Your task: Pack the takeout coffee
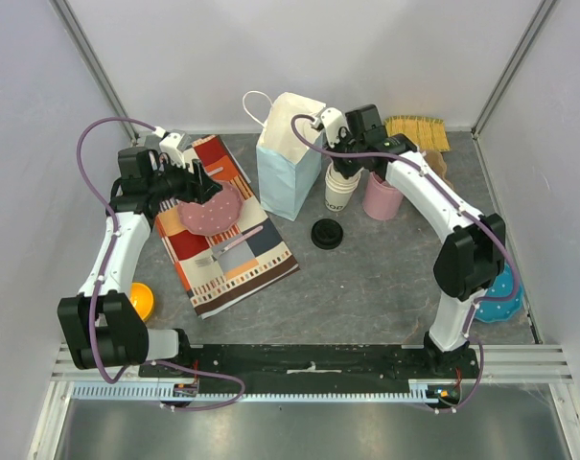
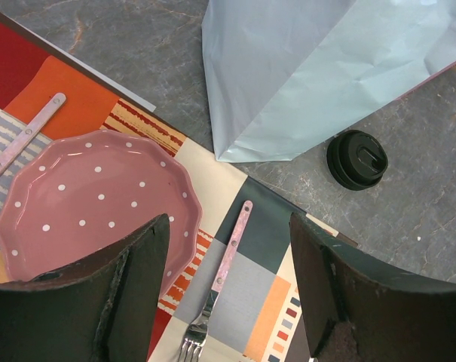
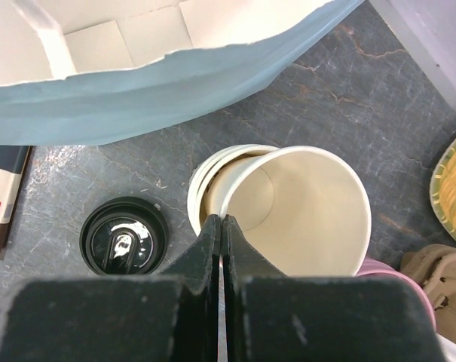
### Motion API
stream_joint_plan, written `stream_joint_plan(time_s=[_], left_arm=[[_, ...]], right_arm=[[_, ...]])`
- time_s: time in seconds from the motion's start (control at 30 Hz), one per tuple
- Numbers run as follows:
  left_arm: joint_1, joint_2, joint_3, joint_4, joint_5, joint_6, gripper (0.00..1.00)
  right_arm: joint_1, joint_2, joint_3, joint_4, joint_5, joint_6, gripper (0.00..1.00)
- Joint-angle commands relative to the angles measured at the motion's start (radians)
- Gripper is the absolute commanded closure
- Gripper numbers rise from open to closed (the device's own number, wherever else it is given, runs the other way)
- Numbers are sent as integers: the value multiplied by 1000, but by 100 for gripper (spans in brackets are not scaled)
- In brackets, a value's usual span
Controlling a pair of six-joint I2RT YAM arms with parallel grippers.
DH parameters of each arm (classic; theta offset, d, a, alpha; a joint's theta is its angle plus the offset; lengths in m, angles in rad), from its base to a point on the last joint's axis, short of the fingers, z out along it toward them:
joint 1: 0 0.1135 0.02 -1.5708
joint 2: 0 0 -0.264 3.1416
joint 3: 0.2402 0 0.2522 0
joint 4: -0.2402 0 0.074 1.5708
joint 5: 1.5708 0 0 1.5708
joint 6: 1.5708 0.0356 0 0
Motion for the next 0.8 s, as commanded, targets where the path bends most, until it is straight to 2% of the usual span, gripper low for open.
stream_joint_plan(time_s=[0.0, 0.37, 0.47, 0.6, 0.77], left_arm=[[-1, -3, 35, 16, 32, 9, 29], [-1, -5, 33, 28, 29, 4, 29], [-1, -10, 33, 28, 32, 4, 29], [-1, -13, 38, 27, 38, 1, 29], [-2, -20, 41, 22, 46, -2, 29]], right_arm=[[-2, -54, 58, -7, 54, -30, 100], [22, -173, 105, -17, 19, -86, 100], [53, -201, 109, -49, 62, -95, 100], [124, -265, 112, -124, 161, -95, 100], [246, -345, 88, -214, 211, -73, 100]])
